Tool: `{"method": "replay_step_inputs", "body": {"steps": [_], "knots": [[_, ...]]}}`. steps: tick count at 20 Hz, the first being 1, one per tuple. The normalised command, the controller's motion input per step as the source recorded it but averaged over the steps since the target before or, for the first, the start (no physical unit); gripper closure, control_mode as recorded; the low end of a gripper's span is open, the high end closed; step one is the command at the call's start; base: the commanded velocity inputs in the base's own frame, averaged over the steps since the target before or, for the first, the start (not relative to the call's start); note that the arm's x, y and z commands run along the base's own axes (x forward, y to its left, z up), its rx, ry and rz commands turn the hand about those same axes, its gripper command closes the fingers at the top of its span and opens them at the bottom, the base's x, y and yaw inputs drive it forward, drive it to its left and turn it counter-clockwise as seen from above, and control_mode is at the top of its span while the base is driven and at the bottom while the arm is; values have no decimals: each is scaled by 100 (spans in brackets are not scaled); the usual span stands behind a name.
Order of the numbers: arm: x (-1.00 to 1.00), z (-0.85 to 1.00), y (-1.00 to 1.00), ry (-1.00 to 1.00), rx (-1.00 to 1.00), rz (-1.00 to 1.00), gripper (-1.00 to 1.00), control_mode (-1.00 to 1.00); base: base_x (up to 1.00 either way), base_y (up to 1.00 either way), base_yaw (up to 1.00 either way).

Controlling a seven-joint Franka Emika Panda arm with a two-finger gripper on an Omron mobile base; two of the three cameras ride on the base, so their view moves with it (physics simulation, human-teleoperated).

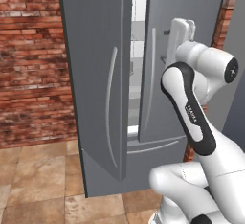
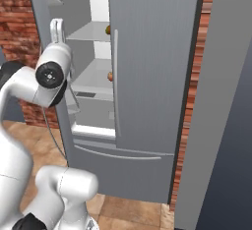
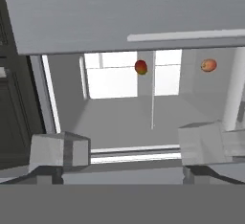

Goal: Retrieve the mango and peach from the fridge and place them into the bowl on the dining table.

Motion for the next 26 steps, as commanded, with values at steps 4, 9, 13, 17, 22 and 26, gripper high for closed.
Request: {"method": "replay_step_inputs", "body": {"steps": [4, 9, 13, 17, 22, 26], "knots": [[0, 32, -3, 9, 16, 1, -100, -100, 0, 0, 0], [9, 0, 0, 22, 2, 9, -100, -100, 0, 0, 0], [5, -15, 0, 12, 0, 14, -100, -100, 0, 0, 0], [3, -3, 0, -1, 0, 10, -100, -100, 0, 0, 0], [12, -21, 0, -6, 0, 2, -100, -100, 0, 0, 0], [33, -36, 1, 0, 4, 3, -100, -100, 0, 0, 0]]}}
